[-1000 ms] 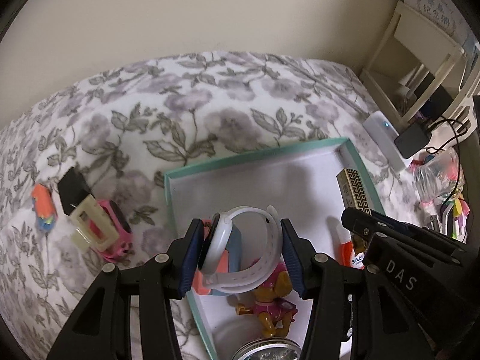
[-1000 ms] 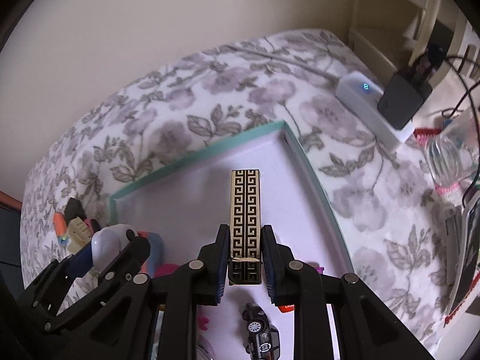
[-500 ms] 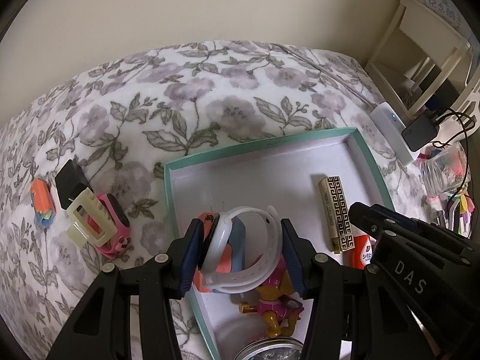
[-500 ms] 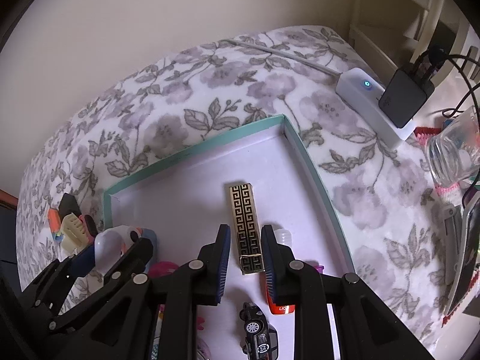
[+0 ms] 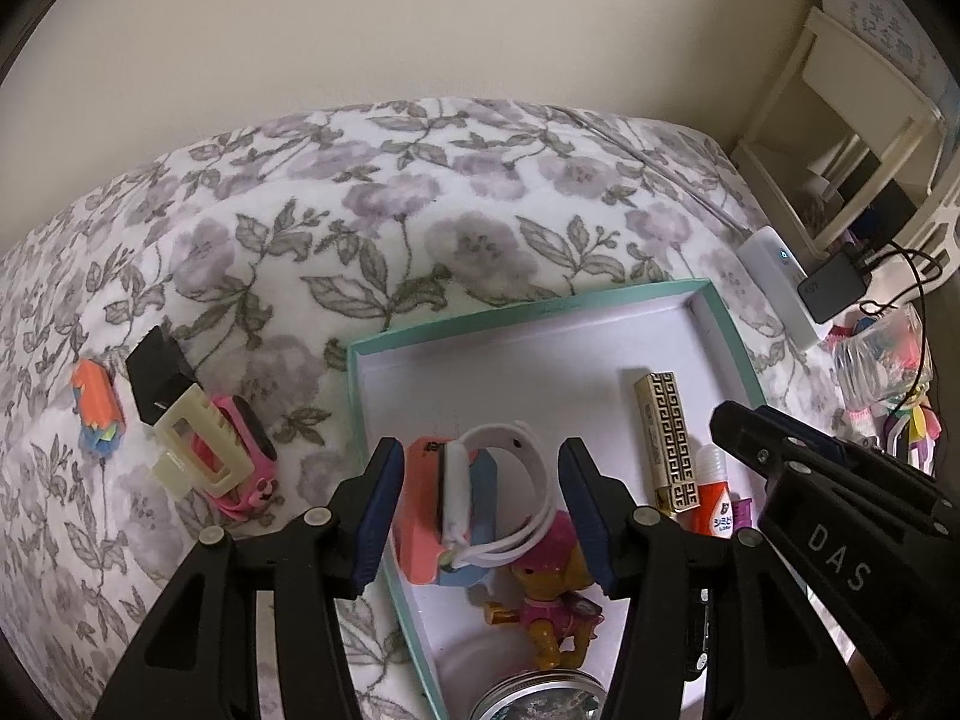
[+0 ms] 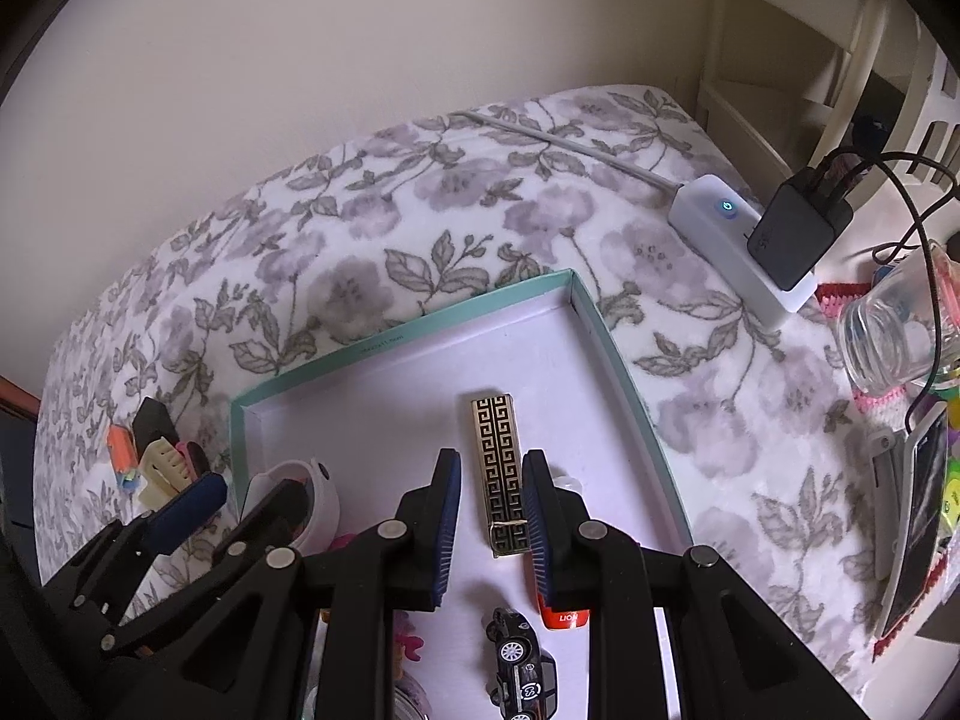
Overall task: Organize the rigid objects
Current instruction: 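Lower the bar into the tray and open the right tool while the left tool releases the ring, then withdraw both tools from the tray toward the remaining loose objects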
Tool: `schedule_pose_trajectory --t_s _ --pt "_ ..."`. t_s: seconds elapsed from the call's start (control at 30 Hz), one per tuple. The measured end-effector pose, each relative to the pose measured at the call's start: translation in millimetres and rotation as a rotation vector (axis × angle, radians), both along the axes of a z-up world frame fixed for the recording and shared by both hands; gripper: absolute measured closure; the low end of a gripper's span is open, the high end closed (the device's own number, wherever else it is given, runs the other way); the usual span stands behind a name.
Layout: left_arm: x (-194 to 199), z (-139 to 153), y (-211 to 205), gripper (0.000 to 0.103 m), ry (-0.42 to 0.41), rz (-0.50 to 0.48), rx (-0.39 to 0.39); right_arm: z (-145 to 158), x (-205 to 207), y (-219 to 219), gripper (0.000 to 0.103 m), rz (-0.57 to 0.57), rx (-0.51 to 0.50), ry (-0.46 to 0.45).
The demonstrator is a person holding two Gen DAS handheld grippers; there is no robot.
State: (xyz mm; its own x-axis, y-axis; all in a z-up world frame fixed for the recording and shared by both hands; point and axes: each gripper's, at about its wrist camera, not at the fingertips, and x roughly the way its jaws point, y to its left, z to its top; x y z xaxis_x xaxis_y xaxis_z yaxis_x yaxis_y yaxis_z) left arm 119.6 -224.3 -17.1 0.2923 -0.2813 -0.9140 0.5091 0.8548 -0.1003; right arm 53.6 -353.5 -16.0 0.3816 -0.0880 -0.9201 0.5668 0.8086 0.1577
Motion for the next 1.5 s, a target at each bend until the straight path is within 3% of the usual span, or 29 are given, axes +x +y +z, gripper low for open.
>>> schedule_pose_trajectory --t_s 0.17,0.27,0.33,0.4,0.47,0.73,0.87,1.13,1.5 --pt "11.4 6.3 14.7 0.046 -0.01 0.066 0.011 -2.0 1.8 2.1 0.08 0.001 -0.009 0.007" --pt "19.7 11.6 28.3 0.033 -0.02 0.117 0.007 -5.8 5.3 5.2 0.077 0.008 -0.007 0.019" --pt "25.7 14.0 37.7 0.032 -0.016 0.154 0.002 -7.5 6.7 6.6 0.064 0.009 -0.006 0.024" --pt "30.5 14.7 46.2 0.03 -0.013 0.184 0.009 -8.5 8.7 9.7 0.041 0.013 -0.007 0.022" --pt "34.3 14.8 53.7 0.018 -0.022 0.212 0.022 -8.2 10.1 12.5 0.038 0.018 -0.012 0.021" --pt "44.4 10.9 70.5 0.012 -0.035 0.279 0.069 -11.2 15.1 18.4 0.018 0.031 -0.019 0.009" --pt "46.7 12.1 75.3 0.011 -0.036 0.293 0.067 -10.7 15.5 19.6 0.001 0.044 0.009 -0.043" --pt "48.1 15.8 79.5 0.011 -0.036 0.306 0.056 -4.5 14.1 19.9 0.0 0.038 0.028 -0.13" --pt "50.5 17.6 83.7 0.011 -0.029 0.314 0.047 -1.4 9.7 15.9 0.0 0.009 0.038 -0.18"
